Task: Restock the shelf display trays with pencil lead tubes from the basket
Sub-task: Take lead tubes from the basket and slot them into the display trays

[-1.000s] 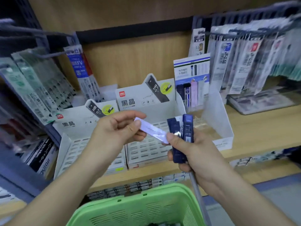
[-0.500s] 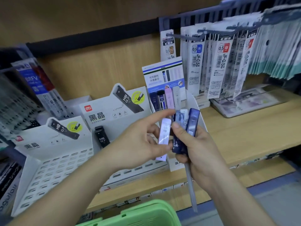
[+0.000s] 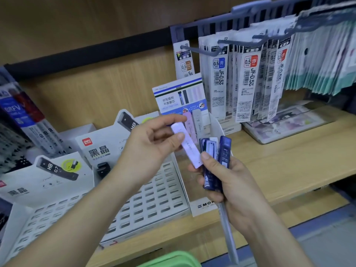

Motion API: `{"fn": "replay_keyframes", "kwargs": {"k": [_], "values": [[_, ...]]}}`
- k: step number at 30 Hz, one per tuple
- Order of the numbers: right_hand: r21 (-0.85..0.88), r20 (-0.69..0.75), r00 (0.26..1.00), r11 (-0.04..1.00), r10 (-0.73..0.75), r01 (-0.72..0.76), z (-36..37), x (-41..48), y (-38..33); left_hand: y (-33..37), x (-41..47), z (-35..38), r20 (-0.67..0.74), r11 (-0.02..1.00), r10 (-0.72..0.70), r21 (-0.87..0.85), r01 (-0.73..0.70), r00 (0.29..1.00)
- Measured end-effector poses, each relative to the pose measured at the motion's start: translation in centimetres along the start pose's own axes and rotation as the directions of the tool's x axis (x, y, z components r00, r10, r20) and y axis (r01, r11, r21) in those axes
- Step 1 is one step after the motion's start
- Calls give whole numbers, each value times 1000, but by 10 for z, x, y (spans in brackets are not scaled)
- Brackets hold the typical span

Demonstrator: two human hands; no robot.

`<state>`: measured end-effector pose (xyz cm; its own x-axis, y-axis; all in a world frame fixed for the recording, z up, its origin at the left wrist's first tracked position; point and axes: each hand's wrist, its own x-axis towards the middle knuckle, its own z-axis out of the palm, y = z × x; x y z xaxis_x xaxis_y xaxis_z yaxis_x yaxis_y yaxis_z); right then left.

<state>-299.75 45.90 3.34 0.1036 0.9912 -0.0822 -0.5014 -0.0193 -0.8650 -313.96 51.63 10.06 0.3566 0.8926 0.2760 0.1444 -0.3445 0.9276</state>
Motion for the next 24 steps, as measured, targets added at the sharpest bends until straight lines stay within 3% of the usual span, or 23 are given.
{"fn": "replay_keyframes", "kwargs": {"k": [4, 10, 15, 17, 24], "values": [[60, -73, 997, 998, -12, 17, -5, 3, -4, 0, 12, -14, 91, 993, -72, -82, 80, 993], [66, -180, 981, 994, -77, 90, -9, 6, -5, 19, 49, -3, -155, 991, 10, 131, 10, 988], [87, -268, 956, 985, -121, 149, -16, 9, -9, 19, 84, 15, -128, 919, 108, 392, -49, 986], [98, -286, 951, 983, -120, 153, -20, 10, -10, 14, 92, 24, -85, 868, 141, 490, -81, 986], [136, -317, 942, 977, -112, 162, -30, 14, -10, 2, 105, 38, 108, 554, 224, 804, -218, 969]]}}
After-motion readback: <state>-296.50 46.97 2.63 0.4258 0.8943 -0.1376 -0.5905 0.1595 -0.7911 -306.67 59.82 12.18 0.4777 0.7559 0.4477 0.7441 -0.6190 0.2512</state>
